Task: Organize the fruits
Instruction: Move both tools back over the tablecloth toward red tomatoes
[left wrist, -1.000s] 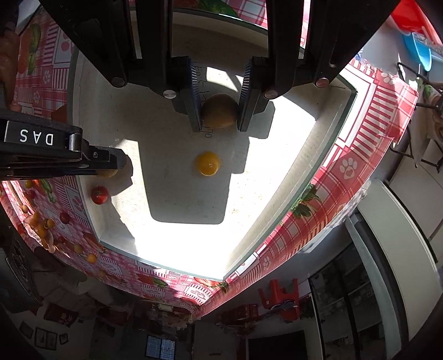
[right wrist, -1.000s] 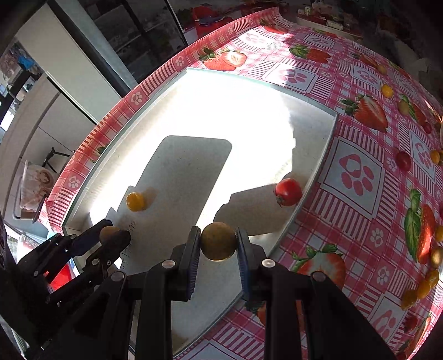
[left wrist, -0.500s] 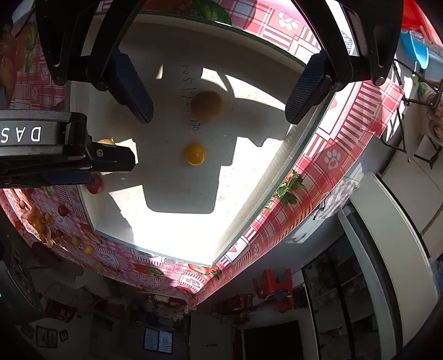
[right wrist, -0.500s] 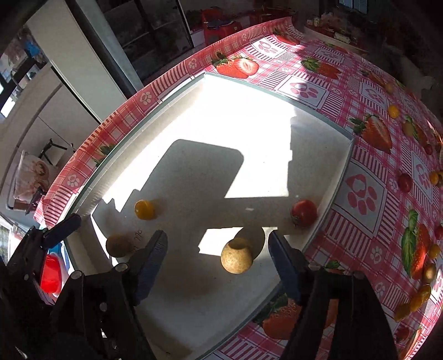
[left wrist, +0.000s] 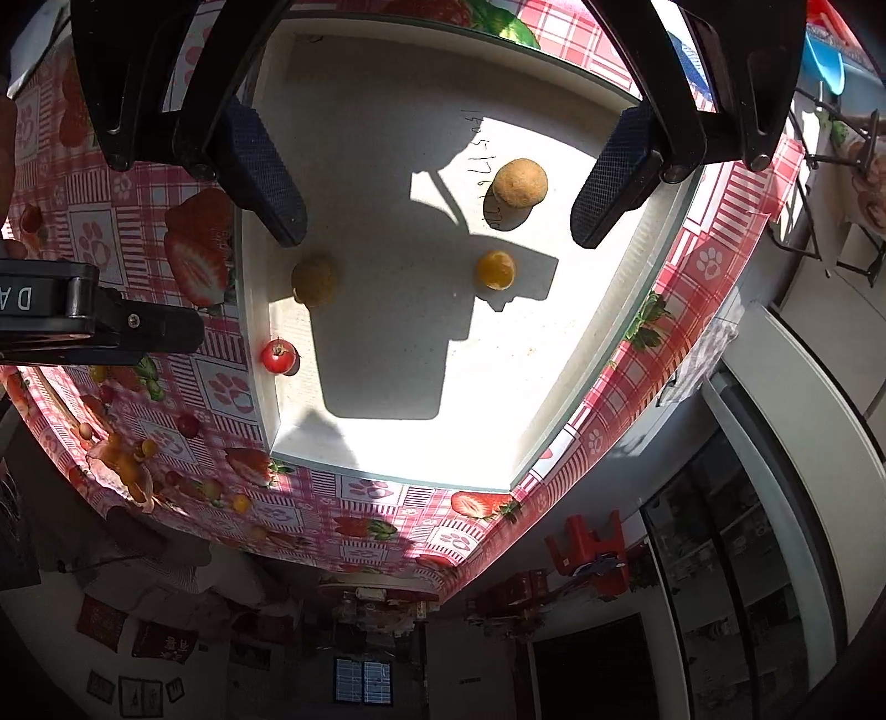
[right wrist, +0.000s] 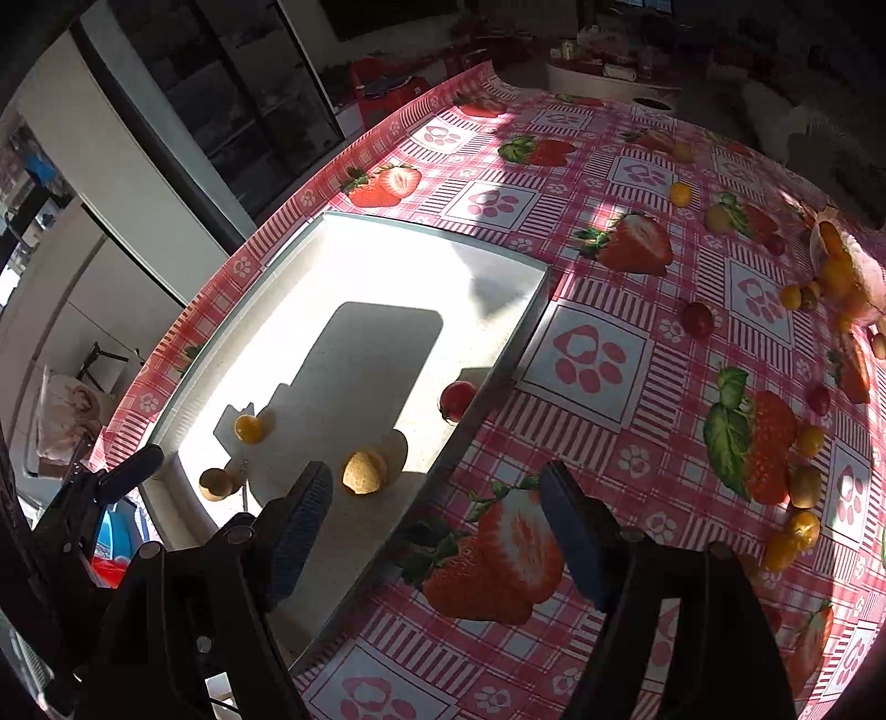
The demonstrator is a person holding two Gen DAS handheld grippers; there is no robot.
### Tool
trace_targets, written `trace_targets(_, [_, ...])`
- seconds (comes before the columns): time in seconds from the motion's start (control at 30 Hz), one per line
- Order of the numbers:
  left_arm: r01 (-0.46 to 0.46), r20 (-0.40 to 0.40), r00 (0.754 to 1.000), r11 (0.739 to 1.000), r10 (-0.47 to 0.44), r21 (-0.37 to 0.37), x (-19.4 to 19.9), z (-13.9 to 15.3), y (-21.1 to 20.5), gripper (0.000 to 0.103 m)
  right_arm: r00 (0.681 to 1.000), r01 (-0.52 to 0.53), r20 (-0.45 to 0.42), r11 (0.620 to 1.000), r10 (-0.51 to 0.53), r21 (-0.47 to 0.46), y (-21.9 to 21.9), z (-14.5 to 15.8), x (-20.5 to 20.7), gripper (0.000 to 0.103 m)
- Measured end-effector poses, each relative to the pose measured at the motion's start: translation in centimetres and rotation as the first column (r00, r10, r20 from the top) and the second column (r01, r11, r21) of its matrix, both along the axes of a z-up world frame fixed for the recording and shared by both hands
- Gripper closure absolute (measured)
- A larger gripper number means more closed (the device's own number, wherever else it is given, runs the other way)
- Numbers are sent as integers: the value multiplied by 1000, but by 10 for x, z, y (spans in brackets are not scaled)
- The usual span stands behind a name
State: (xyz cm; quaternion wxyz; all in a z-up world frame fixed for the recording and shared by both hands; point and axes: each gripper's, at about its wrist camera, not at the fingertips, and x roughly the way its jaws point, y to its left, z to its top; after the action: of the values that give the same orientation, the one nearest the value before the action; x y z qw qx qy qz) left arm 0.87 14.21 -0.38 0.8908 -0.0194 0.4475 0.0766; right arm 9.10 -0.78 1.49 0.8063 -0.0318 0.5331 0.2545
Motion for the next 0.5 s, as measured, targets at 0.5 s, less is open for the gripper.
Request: trace_targets(0.5, [207, 12, 978, 978, -207, -38, 80, 31, -118, 6, 941, 338, -3, 940, -338, -35, -182, -3, 45, 23])
